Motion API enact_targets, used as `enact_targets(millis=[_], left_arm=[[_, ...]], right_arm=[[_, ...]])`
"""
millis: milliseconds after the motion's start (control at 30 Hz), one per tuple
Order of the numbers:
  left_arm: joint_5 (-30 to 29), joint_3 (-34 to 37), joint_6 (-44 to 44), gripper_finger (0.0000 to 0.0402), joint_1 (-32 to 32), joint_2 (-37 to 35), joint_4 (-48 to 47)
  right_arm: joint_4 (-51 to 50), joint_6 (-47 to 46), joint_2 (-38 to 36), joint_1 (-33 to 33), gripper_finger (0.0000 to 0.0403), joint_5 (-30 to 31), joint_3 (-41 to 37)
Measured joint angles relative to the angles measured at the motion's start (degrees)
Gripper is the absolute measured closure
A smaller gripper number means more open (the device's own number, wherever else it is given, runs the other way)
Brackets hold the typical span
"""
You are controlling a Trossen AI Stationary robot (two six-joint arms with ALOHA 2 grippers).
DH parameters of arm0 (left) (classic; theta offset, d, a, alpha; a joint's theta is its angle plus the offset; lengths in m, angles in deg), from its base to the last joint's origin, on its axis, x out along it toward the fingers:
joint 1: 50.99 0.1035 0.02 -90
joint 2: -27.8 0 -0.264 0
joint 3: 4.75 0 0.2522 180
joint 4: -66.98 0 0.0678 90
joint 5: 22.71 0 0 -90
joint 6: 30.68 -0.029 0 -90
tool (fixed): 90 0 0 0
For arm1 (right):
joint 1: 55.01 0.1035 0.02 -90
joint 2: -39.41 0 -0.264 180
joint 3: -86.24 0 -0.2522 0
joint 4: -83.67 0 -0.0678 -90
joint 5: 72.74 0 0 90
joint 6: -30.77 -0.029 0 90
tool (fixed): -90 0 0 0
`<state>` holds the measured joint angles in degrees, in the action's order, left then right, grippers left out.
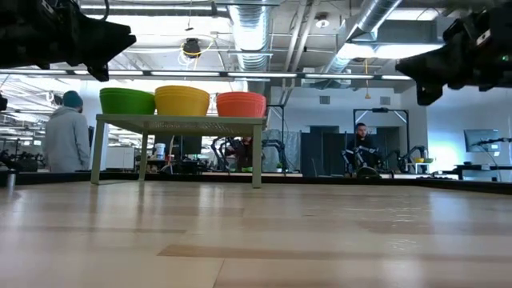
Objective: Pick & Place Mini bowls
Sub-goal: Return to Home Position
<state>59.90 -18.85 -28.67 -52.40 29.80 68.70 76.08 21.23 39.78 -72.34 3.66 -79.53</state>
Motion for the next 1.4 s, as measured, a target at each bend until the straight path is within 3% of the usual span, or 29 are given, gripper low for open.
enact_targets(millis=[200, 367, 1400], left_arm=[[0.0, 0.0, -0.3, 0.0298, 0.0, 0.7, 0.1], [0.0, 0.0, -0.4, 0.0298, 0.0, 1.6, 0.1], [0.0, 0.0, -0.4, 0.0298, 0.0, 2.3, 0.1]], right_arm=[[-2.6, 0.4, -0.1, 0.9, 0.0333, 3.9, -0.1], [-5.1, -2.4, 0.4, 0.8, 0.0333, 10.9, -0.1], [-5.0, -2.1, 0.4, 0.9, 0.0333, 10.7, -0.2]])
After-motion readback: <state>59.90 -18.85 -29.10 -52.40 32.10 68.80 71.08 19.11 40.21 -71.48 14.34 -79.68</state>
